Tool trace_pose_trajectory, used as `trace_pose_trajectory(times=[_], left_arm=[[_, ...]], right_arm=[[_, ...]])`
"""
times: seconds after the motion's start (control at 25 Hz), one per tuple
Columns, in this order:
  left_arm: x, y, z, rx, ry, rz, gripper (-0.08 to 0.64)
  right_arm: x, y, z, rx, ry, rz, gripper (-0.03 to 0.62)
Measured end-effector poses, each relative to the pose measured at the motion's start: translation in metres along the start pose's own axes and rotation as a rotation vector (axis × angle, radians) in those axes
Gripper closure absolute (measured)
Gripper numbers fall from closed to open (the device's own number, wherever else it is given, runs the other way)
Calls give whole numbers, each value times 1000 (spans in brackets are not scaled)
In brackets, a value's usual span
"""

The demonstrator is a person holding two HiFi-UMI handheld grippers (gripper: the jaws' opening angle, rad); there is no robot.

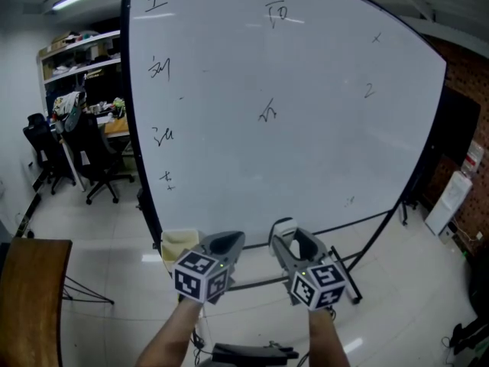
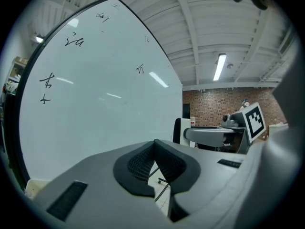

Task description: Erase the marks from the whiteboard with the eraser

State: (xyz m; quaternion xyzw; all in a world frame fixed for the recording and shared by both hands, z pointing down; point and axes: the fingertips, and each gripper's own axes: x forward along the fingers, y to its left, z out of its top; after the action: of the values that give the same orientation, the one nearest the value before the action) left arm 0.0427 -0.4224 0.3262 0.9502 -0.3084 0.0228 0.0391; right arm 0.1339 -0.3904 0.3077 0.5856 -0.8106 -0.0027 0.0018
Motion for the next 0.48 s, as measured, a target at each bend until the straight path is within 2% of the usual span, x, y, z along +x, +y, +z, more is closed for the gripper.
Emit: trace_pose_trajectory(times=[0.48], left_arm=[[-2, -5, 5, 8, -5, -2, 557]], right_arm=[[-2, -3, 8, -1, -9, -4, 364]])
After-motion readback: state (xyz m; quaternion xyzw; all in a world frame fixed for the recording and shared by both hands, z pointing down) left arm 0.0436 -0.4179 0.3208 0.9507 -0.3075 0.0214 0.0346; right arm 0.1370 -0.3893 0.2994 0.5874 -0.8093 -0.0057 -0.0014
